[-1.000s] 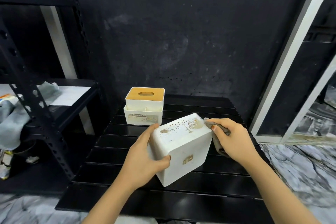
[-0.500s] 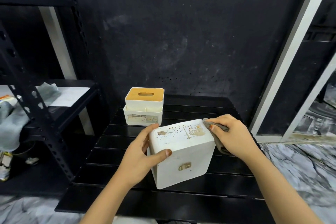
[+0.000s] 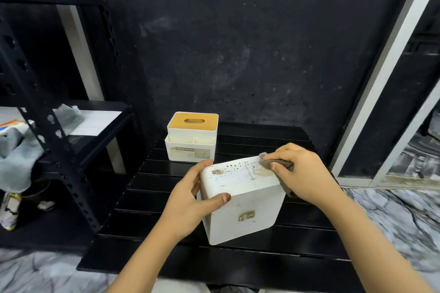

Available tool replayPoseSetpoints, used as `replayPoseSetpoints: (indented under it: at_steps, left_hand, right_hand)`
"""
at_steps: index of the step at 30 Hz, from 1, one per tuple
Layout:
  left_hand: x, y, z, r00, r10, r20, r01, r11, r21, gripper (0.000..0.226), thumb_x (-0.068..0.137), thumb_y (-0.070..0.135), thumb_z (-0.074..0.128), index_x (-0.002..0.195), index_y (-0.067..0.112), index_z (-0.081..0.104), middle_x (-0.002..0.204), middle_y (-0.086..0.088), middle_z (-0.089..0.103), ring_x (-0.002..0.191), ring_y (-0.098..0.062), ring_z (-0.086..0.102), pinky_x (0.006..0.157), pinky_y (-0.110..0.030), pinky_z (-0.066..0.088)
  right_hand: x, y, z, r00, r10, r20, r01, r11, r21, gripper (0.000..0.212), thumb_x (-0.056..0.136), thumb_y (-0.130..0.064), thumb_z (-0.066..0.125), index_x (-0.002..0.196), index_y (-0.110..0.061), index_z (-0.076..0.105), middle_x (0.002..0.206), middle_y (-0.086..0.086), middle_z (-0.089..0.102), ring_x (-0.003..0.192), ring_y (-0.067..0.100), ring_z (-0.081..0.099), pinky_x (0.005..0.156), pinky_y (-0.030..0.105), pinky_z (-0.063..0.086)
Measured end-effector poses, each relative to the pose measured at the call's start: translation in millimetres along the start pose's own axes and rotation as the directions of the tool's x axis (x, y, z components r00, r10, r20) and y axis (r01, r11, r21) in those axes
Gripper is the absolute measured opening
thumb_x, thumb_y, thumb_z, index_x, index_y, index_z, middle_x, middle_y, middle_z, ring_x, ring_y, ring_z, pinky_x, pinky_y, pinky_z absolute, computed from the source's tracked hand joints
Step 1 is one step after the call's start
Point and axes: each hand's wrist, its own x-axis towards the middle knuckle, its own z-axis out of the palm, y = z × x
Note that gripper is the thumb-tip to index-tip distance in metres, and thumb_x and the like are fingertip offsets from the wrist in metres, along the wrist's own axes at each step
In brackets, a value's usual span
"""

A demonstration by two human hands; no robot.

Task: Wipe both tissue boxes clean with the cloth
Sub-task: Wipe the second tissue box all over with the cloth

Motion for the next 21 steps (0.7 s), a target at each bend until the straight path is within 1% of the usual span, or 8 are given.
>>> replayPoseSetpoints:
  at_steps: [3, 5, 9, 12, 14, 17, 19, 21]
  left_hand:
    - [-0.6, 1.6, 1.5, 1.0, 0.005, -0.002, -0.005, 1.0, 0.003, 0.074, 0.052, 0.036, 0.081, 0.119, 0.042, 0.05, 0.122, 0.02, 0.058, 0.114, 0.01, 0.052, 0.083, -0.008, 0.046]
    - [-1.3, 2.0, 3.7, 1.0, 0.007, -0.016, -0.007, 1.0, 0.008, 0.072, 0.053, 0.035, 0.081, 0.117, 0.045, 0.048, 0.122, 0.021, 0.057, 0.112, 0.012, 0.052, 0.081, -0.008, 0.046]
    - [-1.4, 0.6, 5.7, 0.999, 0.006, -0.04, -0.006, 1.0, -0.007, 0.075, 0.049, 0.041, 0.08, 0.117, 0.044, 0.048, 0.121, 0.02, 0.057, 0.111, 0.009, 0.053, 0.082, -0.012, 0.046]
    - [-0.7, 1.7, 3.2, 1.0, 0.007, -0.02, -0.008, 1.0, -0.026, 0.07, 0.055, 0.028, 0.081, 0.116, 0.041, 0.05, 0.12, 0.019, 0.058, 0.109, 0.013, 0.054, 0.079, -0.007, 0.045]
    - [-0.6, 2.1, 1.2, 1.0, 0.004, -0.005, -0.004, 1.0, -0.028, 0.072, 0.051, 0.034, 0.082, 0.116, 0.041, 0.051, 0.12, 0.02, 0.059, 0.11, 0.011, 0.054, 0.08, -0.007, 0.045]
    - [-0.7, 2.3, 1.2, 1.0, -0.003, -0.002, 0.003, 1.0, -0.019, 0.074, 0.05, 0.036, 0.082, 0.118, 0.041, 0.05, 0.122, 0.02, 0.058, 0.114, 0.008, 0.053, 0.082, -0.009, 0.046]
    - [-1.3, 1.9, 2.6, 1.0, -0.001, -0.014, 0.001, 1.0, -0.008, 0.074, 0.054, 0.031, 0.081, 0.12, 0.041, 0.048, 0.123, 0.02, 0.057, 0.113, 0.009, 0.053, 0.081, -0.008, 0.046]
    - [-1.7, 1.0, 3.9, 1.0, -0.002, -0.025, 0.002, 1.0, -0.005, 0.079, 0.051, 0.037, 0.081, 0.123, 0.039, 0.048, 0.123, 0.019, 0.057, 0.112, 0.009, 0.054, 0.081, -0.011, 0.047]
  right_hand:
    - [9.7, -14.8, 8.6, 1.0, 0.014, -0.003, -0.015, 0.973, -0.23, 0.027, 0.093, -0.026, 0.047, 0.109, -0.041, 0.063, 0.114, -0.015, 0.054, 0.106, 0.012, 0.047, 0.087, 0.035, 0.045]
    - [6.9, -26.1, 16.0, 0.999, -0.037, 0.018, 0.04, 0.954, -0.298, 0.028, 0.094, -0.029, 0.044, 0.114, -0.041, 0.059, 0.117, -0.015, 0.052, 0.105, 0.012, 0.045, 0.085, 0.034, 0.044]
    - [-13.0, -32.4, 18.6, 0.99, -0.12, 0.078, 0.134, 0.97, -0.202, 0.027, 0.092, -0.029, 0.049, 0.114, -0.039, 0.061, 0.111, -0.019, 0.053, 0.102, 0.007, 0.043, 0.087, 0.031, 0.044]
    - [-13.4, -23.9, 8.6, 0.996, -0.049, 0.068, 0.054, 0.996, -0.071, 0.024, 0.09, -0.026, 0.054, 0.107, -0.039, 0.065, 0.105, -0.02, 0.055, 0.103, 0.006, 0.045, 0.091, 0.03, 0.043]
    - [-5.2, -22.2, 8.4, 0.999, 0.005, 0.042, -0.001, 0.995, -0.102, 0.025, 0.091, -0.026, 0.053, 0.108, -0.039, 0.065, 0.108, -0.018, 0.055, 0.106, 0.009, 0.046, 0.09, 0.032, 0.044]
    - [6.9, -31.9, 15.7, 0.998, 0.057, 0.012, -0.052, 0.967, -0.251, 0.03, 0.094, -0.027, 0.044, 0.116, -0.04, 0.059, 0.118, -0.012, 0.053, 0.108, 0.014, 0.045, 0.086, 0.037, 0.046]
    - [7.8, -39.6, 22.2, 1.0, 0.014, 0.024, -0.006, 0.952, -0.307, 0.031, 0.096, -0.028, 0.04, 0.12, -0.04, 0.056, 0.12, -0.01, 0.051, 0.107, 0.016, 0.045, 0.086, 0.039, 0.045]
    - [2.3, -44.2, 26.9, 0.996, -0.063, 0.058, 0.077, 0.958, -0.277, 0.03, 0.095, -0.028, 0.041, 0.118, -0.04, 0.057, 0.117, -0.012, 0.051, 0.105, 0.014, 0.044, 0.086, 0.037, 0.044]
